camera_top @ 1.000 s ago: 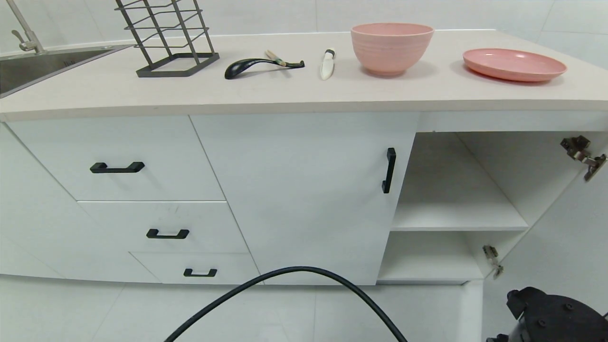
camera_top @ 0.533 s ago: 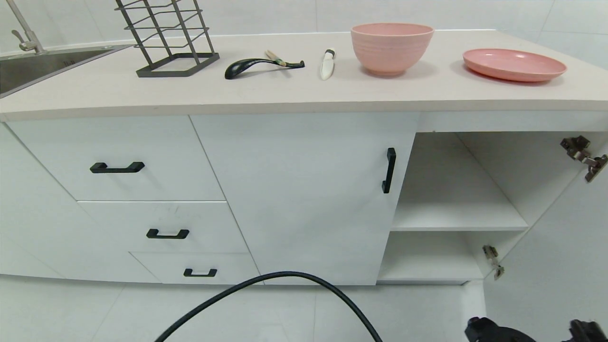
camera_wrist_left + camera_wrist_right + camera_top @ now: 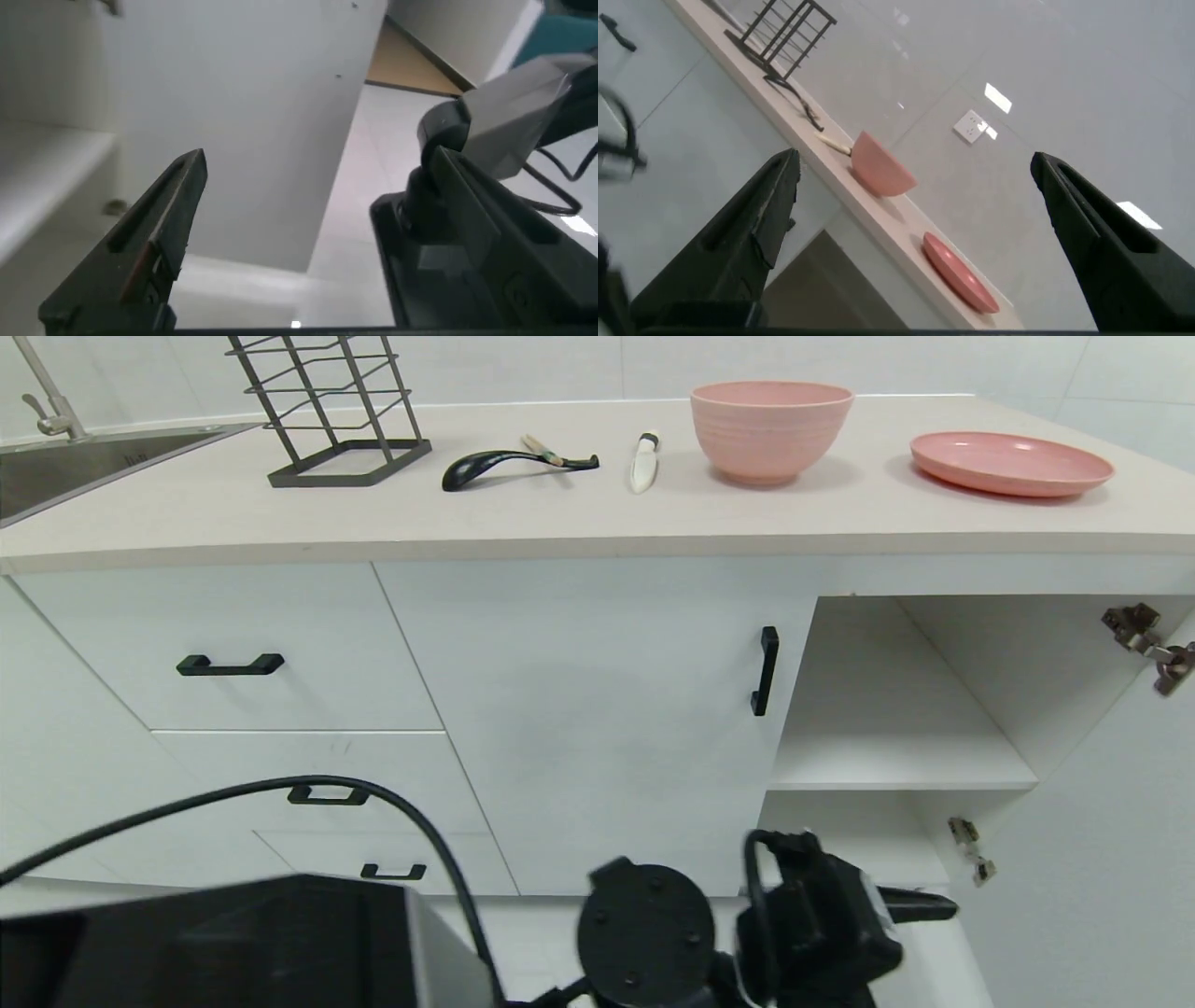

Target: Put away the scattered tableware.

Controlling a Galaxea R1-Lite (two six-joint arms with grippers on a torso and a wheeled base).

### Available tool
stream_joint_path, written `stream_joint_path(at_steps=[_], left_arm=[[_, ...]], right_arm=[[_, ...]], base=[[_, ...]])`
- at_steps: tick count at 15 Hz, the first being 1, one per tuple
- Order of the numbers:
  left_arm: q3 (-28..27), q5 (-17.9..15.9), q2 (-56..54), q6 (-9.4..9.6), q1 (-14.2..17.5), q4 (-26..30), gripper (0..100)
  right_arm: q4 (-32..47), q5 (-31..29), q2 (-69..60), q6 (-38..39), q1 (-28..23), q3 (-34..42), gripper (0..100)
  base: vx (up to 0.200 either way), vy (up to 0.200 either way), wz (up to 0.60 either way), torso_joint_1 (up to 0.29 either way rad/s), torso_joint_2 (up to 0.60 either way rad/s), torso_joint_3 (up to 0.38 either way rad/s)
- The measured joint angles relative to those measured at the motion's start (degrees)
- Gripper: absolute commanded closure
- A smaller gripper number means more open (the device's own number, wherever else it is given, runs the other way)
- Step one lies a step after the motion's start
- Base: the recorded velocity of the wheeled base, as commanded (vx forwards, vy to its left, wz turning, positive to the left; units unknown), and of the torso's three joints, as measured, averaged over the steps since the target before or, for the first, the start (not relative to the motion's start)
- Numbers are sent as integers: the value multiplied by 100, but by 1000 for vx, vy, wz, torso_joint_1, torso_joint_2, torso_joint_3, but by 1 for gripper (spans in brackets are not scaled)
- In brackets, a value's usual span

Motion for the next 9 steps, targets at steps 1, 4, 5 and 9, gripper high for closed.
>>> stream_joint_path(at_steps=[1, 4, 5, 9], left_arm=[[424, 5, -364, 7, 194, -105, 0], [1250, 18, -1163, 66, 649, -233, 0], [1593, 21, -1473, 88, 775, -230, 0], [3256, 27, -3237, 132, 1527, -241, 0]], right_arm=[[5, 5, -5, 0, 0, 123, 0], [52, 107, -9, -11, 116, 438, 0], [249, 143, -11, -28, 286, 661, 0], [1970, 126, -333, -39, 535, 912, 0]], base=[[0, 0, 0, 0, 0, 0], [0, 0, 0, 0, 0, 0], [0, 0, 0, 0, 0, 0], [0, 0, 0, 0, 0, 0]])
